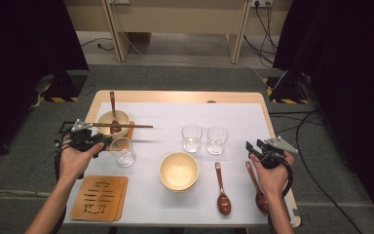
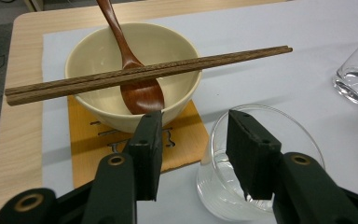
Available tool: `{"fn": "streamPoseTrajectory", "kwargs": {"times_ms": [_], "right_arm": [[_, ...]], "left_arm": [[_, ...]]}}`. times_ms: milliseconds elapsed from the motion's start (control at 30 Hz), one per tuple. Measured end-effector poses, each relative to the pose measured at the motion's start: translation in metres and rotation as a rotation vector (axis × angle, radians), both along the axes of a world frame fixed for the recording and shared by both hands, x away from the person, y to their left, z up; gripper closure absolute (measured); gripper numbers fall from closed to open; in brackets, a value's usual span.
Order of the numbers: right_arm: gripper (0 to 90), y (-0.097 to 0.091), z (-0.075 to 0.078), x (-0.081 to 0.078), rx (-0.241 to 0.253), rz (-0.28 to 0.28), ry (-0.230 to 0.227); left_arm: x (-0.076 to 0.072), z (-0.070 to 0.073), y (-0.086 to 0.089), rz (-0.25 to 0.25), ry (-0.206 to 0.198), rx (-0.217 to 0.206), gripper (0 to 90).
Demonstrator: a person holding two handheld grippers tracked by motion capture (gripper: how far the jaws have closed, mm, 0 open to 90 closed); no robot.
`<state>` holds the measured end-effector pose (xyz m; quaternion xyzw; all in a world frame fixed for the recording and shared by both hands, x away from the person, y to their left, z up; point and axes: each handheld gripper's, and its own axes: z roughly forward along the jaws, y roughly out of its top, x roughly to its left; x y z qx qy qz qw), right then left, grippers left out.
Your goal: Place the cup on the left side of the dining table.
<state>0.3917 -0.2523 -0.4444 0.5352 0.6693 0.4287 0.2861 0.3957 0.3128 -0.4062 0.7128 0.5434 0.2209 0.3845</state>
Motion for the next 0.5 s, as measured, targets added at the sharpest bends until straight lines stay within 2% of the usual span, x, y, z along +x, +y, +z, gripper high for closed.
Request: {"fn": "streamPoseTrajectory", "kwargs": {"times_ms": [267,367,500], "right_arm": [[53.3,-0.001,0.0,0.0,0.001,-0.003,0.001],[53.3,0.0,0.0,0.0,0.001,-0.002,0.001],[53.4,0.0,0.0,0.0,-0.001,0.001,0.002]], "left_arm": [[-0.013,-0.001,0.011,0.02,-0.027,0.005,52.6],[-0.019,-0.005,0.017,0.038,-0.047,0.004,50.1],[-0.023,-0.011,0.02,0.048,-0.051,0.003,49.1]]}}
